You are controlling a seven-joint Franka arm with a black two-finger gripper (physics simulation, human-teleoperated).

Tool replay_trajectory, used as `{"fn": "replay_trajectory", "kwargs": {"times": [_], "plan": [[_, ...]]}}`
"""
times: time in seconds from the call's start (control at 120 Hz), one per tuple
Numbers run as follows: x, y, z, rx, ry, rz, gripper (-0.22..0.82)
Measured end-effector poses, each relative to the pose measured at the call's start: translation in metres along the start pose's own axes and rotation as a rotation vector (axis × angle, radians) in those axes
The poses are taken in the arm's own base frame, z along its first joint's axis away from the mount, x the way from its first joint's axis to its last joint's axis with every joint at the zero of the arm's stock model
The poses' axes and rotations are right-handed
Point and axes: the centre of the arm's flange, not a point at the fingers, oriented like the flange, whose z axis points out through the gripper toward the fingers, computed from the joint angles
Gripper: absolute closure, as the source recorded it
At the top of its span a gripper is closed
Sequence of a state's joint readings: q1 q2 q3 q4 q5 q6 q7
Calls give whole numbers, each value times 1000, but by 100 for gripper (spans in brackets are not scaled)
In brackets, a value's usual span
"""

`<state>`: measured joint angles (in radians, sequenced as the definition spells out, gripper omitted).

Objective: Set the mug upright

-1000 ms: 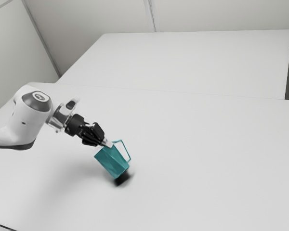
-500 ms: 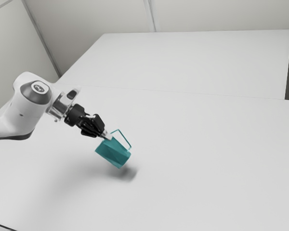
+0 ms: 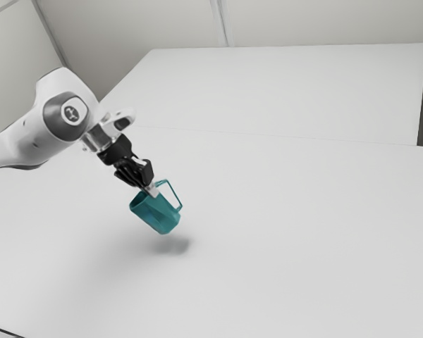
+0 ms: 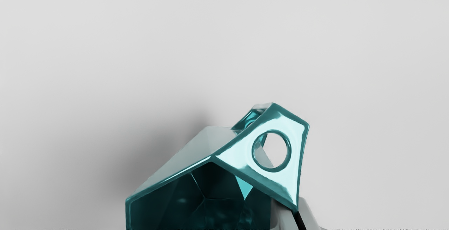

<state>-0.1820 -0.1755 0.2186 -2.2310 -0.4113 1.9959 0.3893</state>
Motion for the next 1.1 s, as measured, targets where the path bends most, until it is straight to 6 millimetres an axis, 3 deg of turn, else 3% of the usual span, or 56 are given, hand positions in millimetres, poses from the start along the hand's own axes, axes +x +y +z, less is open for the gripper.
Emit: {"fn": "replay_trajectory", "kwargs": {"times": [0.208,0.45,0.617,0.983,1.1], "plan": [[8,23,8,132,-53,19,79],[35,45,6,313,-64,27,79],[50,47,16,401,-76,-3,79],[57,43,50,457,-112,-115,79],[60,44,51,474,-103,-143,79]]}}
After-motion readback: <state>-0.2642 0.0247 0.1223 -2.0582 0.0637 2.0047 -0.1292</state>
